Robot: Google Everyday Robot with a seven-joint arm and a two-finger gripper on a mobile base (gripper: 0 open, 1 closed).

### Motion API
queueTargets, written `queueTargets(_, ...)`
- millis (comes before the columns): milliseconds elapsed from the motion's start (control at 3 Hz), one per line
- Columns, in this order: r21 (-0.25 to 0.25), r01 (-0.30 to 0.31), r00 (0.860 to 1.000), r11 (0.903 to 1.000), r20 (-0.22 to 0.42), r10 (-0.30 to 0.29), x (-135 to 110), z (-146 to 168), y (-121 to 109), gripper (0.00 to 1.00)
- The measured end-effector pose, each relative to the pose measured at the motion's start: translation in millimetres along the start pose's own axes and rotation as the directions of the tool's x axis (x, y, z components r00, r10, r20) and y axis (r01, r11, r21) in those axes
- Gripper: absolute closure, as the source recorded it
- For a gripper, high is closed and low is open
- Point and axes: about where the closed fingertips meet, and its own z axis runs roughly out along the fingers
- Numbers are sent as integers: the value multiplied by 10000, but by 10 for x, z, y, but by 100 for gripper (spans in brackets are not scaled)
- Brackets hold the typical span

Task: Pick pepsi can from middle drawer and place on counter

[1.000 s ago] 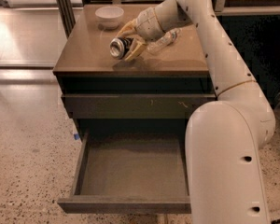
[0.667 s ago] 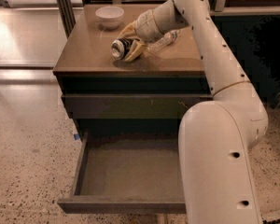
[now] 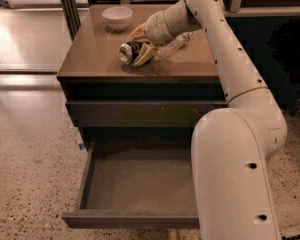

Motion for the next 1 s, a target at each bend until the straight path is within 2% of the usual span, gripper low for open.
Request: queueTargets(1000,-1,0,10000,10000,1,0,0,1,0,13)
